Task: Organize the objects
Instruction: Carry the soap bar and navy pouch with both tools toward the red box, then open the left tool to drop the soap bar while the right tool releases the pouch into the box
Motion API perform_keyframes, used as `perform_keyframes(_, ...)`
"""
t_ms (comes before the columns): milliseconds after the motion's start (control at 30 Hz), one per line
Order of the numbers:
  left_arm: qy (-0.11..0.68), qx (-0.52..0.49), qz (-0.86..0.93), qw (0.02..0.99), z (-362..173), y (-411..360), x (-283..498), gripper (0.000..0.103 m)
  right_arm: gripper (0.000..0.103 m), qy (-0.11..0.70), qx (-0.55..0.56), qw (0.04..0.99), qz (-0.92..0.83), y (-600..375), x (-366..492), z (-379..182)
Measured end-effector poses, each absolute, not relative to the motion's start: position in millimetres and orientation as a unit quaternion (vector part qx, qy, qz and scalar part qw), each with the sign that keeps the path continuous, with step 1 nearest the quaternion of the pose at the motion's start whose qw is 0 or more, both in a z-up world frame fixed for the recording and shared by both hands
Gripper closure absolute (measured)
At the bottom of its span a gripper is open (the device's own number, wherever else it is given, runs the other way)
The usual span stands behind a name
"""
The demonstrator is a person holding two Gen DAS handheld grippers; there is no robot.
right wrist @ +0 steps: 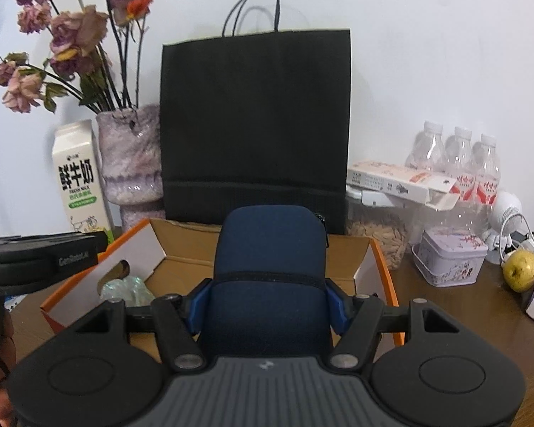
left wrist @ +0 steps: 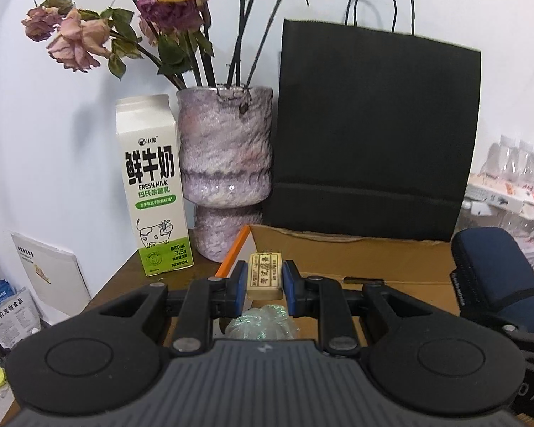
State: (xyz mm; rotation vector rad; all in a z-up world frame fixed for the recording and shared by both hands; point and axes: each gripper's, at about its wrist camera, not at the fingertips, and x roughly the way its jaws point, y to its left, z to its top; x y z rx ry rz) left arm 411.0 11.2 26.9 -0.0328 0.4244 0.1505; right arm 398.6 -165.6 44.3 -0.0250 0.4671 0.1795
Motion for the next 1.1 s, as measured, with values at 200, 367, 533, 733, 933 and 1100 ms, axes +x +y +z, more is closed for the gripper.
perform_keyframes(200,0.221,-0.005,0.076,0.972,19,10,419,0.081,0.04,0.244,-0.008,0.966,0.087,-167,405,36)
perform_keyframes(367,0.222,-0.007,0.068,0.973,18,10,420,0.074,0.039,0.248,-0.005,0.965,0.084,-167,407,34)
perform_keyframes(533,0.2,-0.012,0.066,0.977,23,8,416,0.0,0.016,0.245,-0.001,0.967,0.07,-170,407,36)
perform_keyframes(733,0.201,-0.011,0.07,0.977,26,7,415,0.0,0.006,0.239,-0.004,0.969,0.064,-171,406,37)
perform_keyframes(933,0.208,-0.013,0.07,0.976,26,7,415,0.0,0.006,0.235,-0.006,0.97,0.065,-171,404,39)
perform_keyframes(1100,0.211,-0.017,0.065,0.975,28,7,411,0.0,0.005,0.23,-0.006,0.971,0.068,-171,399,43)
